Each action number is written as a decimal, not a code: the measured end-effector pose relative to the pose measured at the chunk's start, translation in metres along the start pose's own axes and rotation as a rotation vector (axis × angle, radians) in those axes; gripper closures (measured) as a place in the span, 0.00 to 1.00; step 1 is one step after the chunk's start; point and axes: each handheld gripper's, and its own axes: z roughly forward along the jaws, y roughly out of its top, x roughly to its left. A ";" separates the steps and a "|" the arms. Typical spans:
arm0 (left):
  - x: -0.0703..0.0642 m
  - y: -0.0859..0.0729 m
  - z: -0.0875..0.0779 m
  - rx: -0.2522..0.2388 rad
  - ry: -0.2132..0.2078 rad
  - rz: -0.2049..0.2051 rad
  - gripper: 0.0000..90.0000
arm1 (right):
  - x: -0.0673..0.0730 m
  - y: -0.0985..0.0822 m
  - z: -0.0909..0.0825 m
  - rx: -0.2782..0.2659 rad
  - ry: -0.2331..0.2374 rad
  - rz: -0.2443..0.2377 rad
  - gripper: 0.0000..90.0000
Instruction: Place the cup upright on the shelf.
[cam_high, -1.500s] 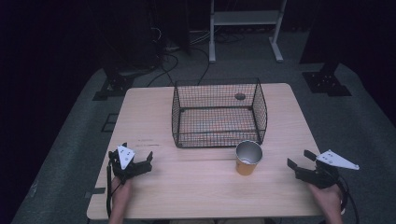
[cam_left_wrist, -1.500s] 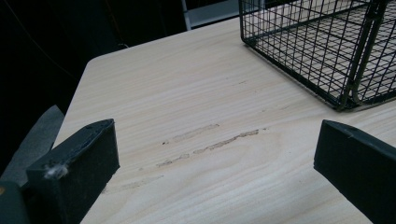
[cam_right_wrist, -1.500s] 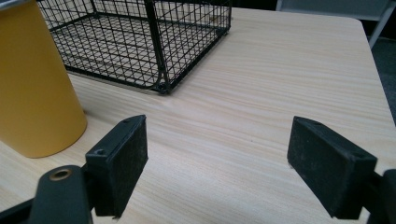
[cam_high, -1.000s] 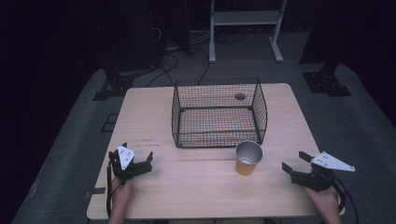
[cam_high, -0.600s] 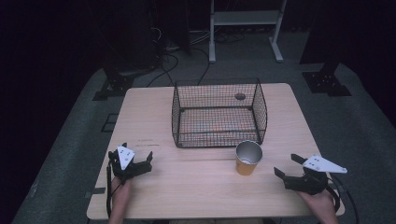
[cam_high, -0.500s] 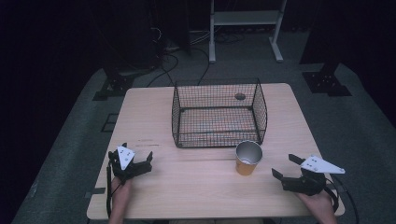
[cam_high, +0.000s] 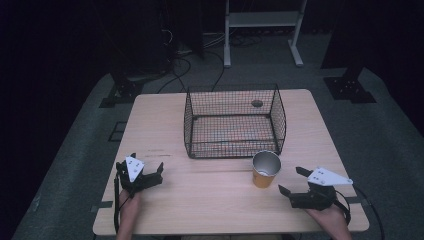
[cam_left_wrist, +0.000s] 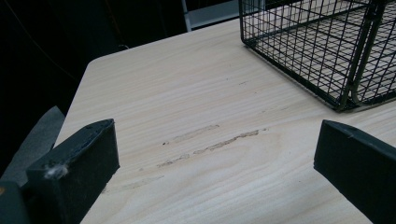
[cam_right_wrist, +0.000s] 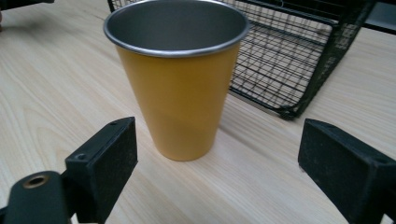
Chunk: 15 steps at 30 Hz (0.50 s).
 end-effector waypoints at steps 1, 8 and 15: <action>0.000 0.000 0.000 0.000 0.000 0.000 0.00 | 0.003 0.001 0.003 0.004 0.002 -0.006 0.12; 0.000 0.000 0.000 0.000 0.000 -0.001 0.00 | 0.008 0.006 0.010 0.011 0.013 -0.020 0.11; 0.000 0.000 0.000 -0.001 0.000 -0.002 0.00 | 0.011 0.012 0.018 0.025 0.019 -0.029 0.09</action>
